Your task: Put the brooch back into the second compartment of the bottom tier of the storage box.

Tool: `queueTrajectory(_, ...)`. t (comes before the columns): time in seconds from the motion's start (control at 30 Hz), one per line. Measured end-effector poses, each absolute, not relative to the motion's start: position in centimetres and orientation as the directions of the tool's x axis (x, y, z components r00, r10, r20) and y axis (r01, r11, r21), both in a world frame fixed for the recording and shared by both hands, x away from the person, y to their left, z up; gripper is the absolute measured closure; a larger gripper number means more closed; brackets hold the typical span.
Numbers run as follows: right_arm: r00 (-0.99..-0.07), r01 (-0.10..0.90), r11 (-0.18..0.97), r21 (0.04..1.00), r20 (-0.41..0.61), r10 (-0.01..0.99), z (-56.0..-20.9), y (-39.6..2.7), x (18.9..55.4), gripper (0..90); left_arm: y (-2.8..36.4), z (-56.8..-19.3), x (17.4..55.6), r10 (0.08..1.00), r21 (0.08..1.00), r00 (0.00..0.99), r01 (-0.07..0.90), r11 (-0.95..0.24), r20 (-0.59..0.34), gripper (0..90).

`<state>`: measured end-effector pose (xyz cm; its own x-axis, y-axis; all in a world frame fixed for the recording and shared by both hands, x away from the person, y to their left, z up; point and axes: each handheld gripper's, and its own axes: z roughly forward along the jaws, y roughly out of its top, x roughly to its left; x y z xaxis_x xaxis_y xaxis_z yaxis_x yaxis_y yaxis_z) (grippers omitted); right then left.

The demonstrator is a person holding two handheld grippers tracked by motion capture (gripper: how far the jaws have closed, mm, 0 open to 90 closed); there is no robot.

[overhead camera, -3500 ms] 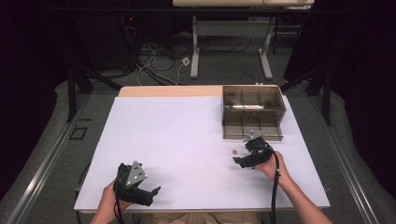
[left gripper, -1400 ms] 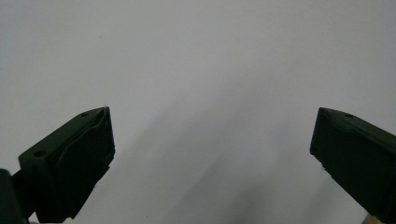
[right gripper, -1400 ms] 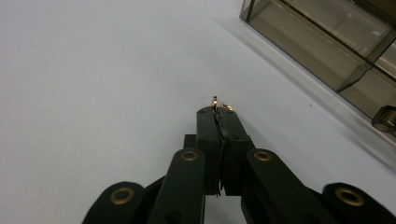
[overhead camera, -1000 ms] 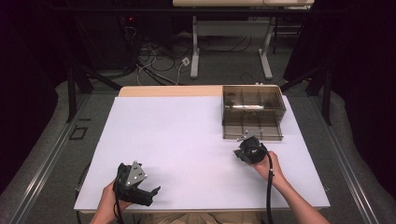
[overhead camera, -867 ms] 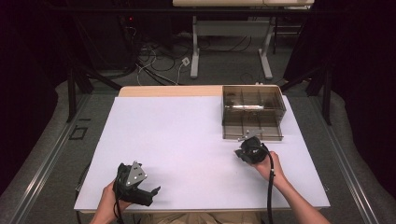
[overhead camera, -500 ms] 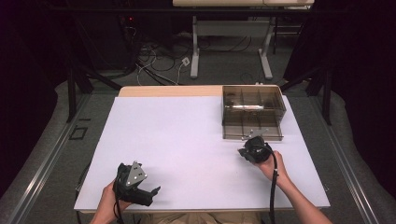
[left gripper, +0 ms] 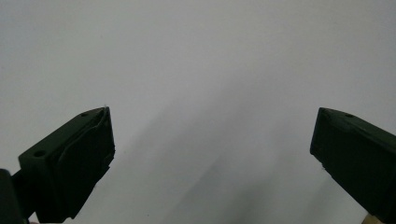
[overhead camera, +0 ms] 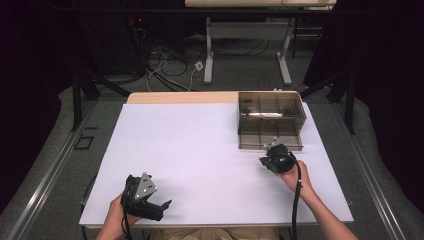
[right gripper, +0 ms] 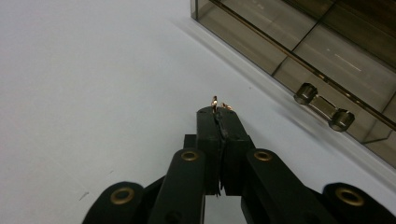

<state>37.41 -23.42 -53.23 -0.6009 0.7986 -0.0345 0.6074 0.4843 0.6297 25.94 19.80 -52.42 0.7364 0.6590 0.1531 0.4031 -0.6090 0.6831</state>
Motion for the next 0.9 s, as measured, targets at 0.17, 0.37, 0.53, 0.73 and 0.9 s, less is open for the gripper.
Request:
queueTrajectory(0.17, -0.593, 0.613, 0.478, 0.629, -0.033, 0.805, -53.2, -23.8, 37.5, 89.1, 19.8, -52.4, 26.0, 0.657, 0.68, 0.739, 0.404, -0.611, 0.151, 0.0)
queueTrajectory(0.37, -0.592, 0.612, 0.48, 0.629, -0.038, 0.805, -53.1, -24.2, 37.6, 89.1, 19.8, -52.4, 25.9, 0.66, 0.685, 0.737, 0.404, -0.606, 0.149, 0.0)
queueTrajectory(0.53, -0.585, 0.607, 0.474, 0.638, -0.046, 0.81, -53.0, -24.4, 37.6, 89.1, 19.8, -52.4, 26.0, 0.657, 0.681, 0.739, 0.405, -0.609, 0.149, 0.0)
queueTrajectory(0.73, -0.575, 0.61, 0.467, 0.64, -0.048, 0.817, -53.0, -24.7, 37.7, 89.1, 19.8, -52.4, 25.9, 0.659, 0.684, 0.737, 0.405, -0.607, 0.148, 0.0)
queueTrajectory(0.9, -0.568, 0.612, 0.461, 0.643, -0.048, 0.822, -52.9, -25.0, 37.8, 89.1, 19.8, -52.4, 26.0, 0.658, 0.683, 0.738, 0.405, -0.607, 0.147, 0.0)
